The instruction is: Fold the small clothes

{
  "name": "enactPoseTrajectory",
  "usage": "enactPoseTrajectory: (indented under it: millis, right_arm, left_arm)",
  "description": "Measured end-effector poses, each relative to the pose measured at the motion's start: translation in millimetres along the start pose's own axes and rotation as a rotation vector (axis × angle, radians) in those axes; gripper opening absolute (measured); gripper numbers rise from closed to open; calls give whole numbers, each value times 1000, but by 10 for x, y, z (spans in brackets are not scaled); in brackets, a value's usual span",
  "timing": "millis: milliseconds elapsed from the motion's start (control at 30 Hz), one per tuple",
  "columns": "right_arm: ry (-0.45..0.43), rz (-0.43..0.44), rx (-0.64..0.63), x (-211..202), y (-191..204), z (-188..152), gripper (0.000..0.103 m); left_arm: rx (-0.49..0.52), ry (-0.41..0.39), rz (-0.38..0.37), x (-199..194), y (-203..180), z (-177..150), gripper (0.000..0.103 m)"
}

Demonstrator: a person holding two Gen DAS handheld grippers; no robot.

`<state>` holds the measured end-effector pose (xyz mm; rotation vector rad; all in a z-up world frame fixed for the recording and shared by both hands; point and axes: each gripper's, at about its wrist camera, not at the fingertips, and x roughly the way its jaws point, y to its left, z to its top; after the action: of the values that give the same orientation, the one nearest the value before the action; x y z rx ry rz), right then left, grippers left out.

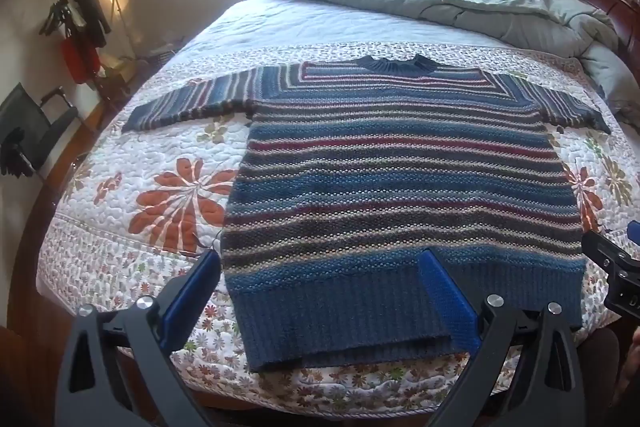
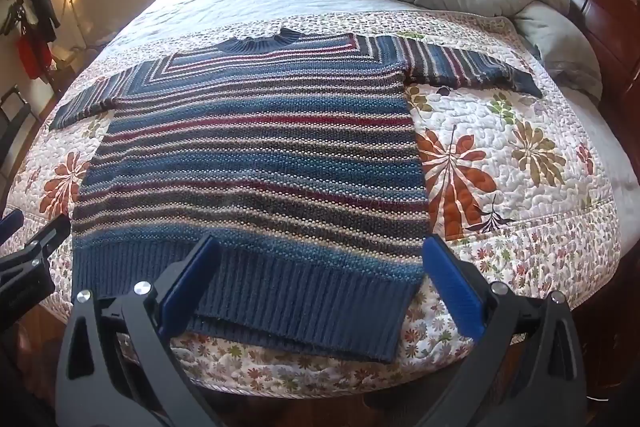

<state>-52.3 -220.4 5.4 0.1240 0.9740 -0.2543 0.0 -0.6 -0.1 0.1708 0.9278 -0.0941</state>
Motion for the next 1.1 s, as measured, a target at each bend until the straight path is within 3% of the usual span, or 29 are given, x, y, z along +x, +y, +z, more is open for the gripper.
enactPoseTrajectory:
  millis: [1100]
  right_arm:
    - [14,-1,-7,76,10,0,100]
  left_arm:
    - [-12,-22,-1,-11,40,18,99]
